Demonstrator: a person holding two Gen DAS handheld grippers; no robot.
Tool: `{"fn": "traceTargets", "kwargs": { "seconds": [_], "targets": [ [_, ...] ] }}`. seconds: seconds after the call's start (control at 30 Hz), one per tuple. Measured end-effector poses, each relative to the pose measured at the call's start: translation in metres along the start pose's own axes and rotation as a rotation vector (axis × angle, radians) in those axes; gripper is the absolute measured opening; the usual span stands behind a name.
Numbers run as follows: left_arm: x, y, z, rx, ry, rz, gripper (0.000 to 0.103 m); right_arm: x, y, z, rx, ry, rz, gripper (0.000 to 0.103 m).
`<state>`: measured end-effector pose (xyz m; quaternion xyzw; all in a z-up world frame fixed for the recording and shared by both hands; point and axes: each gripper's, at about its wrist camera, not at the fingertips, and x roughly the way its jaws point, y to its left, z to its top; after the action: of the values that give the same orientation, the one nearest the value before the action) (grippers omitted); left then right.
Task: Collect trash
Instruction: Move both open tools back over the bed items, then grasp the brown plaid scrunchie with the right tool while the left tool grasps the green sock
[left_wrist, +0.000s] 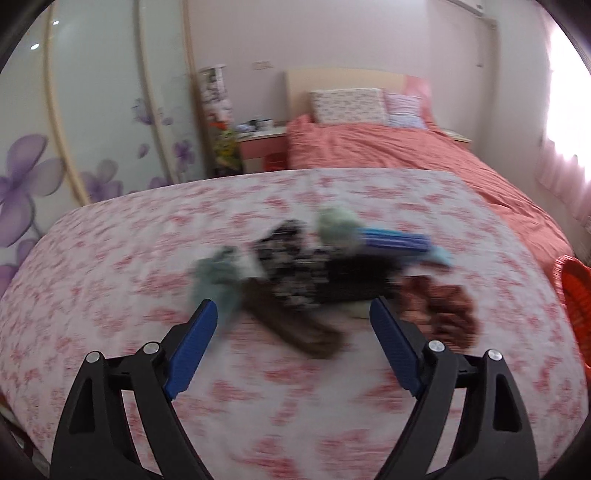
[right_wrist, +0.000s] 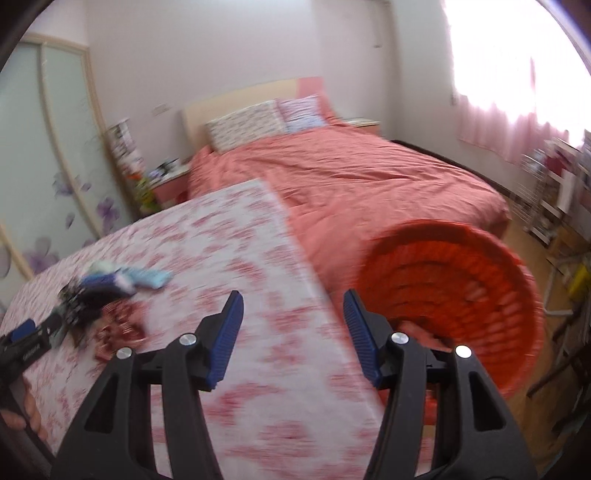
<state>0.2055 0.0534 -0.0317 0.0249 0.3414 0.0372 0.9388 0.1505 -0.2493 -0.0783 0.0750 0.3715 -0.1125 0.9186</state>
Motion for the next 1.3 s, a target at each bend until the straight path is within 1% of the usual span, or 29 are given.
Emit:
{"fn": "traceTargets", "kwargs": {
  "seconds": [0.03, 0.1, 0.13, 0.2, 0.23, 0.37, 0.47, 0.5, 0.57, 0.63, 0.67, 0.73, 0.77, 0.83, 0.87, 0.9, 0.97, 1.0, 1.03, 1.1, 1.23, 1.27, 1.3],
  "targets": [
    [0.006, 0.015, 0.0, -0.018, 0.009, 0.023, 0.084, 0.006, 0.02, -0.002, -0.029, 0.014, 0.029, 0.058],
    [0.015, 0.037, 0.0, -0.051, 0.031, 0.046, 0.084, 0.014, 0.045, -0.004, -0.064, 0.034, 0.069, 0.059],
    [0.022, 0.051, 0.0, -0.077, 0.044, 0.051, 0.084, 0.022, 0.066, -0.006, -0.089, 0.052, 0.104, 0.059],
    [0.028, 0.065, -0.001, -0.106, 0.059, 0.052, 0.084, 0.031, 0.09, -0.01, -0.118, 0.075, 0.141, 0.059],
    [0.033, 0.072, -0.001, -0.123, 0.071, 0.047, 0.084, 0.039, 0.109, -0.012, -0.144, 0.093, 0.161, 0.059],
    [0.041, 0.087, -0.004, -0.154, 0.098, 0.003, 0.084, 0.063, 0.15, -0.021, -0.198, 0.14, 0.185, 0.059],
    [0.048, 0.087, -0.005, -0.142, 0.109, -0.014, 0.082, 0.082, 0.167, -0.023, -0.2, 0.177, 0.165, 0.059],
    [0.05, 0.085, -0.006, -0.136, 0.113, -0.017, 0.081, 0.088, 0.168, -0.024, -0.192, 0.194, 0.159, 0.059],
    [0.055, 0.082, -0.007, -0.121, 0.128, -0.028, 0.078, 0.096, 0.17, -0.025, -0.174, 0.22, 0.161, 0.053],
    [0.062, 0.08, -0.006, -0.108, 0.145, -0.032, 0.074, 0.099, 0.17, -0.026, -0.165, 0.244, 0.171, 0.042],
    [0.065, 0.079, -0.006, -0.106, 0.153, -0.036, 0.073, 0.099, 0.171, -0.027, -0.169, 0.247, 0.173, 0.04],
    [0.071, 0.078, -0.006, -0.109, 0.17, -0.04, 0.069, 0.097, 0.174, -0.028, -0.186, 0.238, 0.168, 0.029],
    [0.075, 0.079, -0.006, -0.114, 0.183, -0.043, 0.066, 0.095, 0.174, -0.028, -0.192, 0.235, 0.167, 0.026],
    [0.079, 0.079, -0.007, -0.126, 0.193, -0.044, 0.062, 0.092, 0.175, -0.028, -0.204, 0.23, 0.17, 0.019],
    [0.079, 0.078, -0.006, -0.123, 0.19, -0.044, 0.056, 0.09, 0.176, -0.028, -0.209, 0.227, 0.171, 0.019],
    [0.08, 0.077, -0.006, -0.12, 0.19, -0.046, 0.054, 0.088, 0.175, -0.028, -0.213, 0.222, 0.17, 0.018],
    [0.08, 0.077, -0.005, -0.118, 0.186, -0.048, 0.038, 0.086, 0.171, -0.027, -0.214, 0.208, 0.156, 0.017],
    [0.08, 0.077, -0.004, -0.12, 0.188, -0.05, 0.035, 0.085, 0.168, -0.026, -0.209, 0.199, 0.146, 0.017],
    [0.079, 0.078, -0.004, -0.125, 0.19, -0.057, 0.029, 0.083, 0.163, -0.024, -0.2, 0.188, 0.131, 0.017],
    [0.077, 0.082, -0.005, -0.139, 0.19, -0.057, 0.027, 0.083, 0.152, -0.019, -0.177, 0.169, 0.095, 0.016],
    [0.075, 0.091, -0.006, -0.15, 0.188, -0.039, 0.027, 0.085, 0.12, -0.008, -0.121, 0.121, -0.062, 0.017],
    [0.075, 0.093, -0.006, -0.151, 0.191, -0.037, 0.027, 0.086, 0.115, -0.007, -0.11, 0.125, -0.064, 0.017],
    [0.076, 0.093, -0.006, -0.153, 0.193, -0.036, 0.027, 0.088, 0.111, -0.006, -0.098, 0.135, -0.052, 0.022]
  ]
}}
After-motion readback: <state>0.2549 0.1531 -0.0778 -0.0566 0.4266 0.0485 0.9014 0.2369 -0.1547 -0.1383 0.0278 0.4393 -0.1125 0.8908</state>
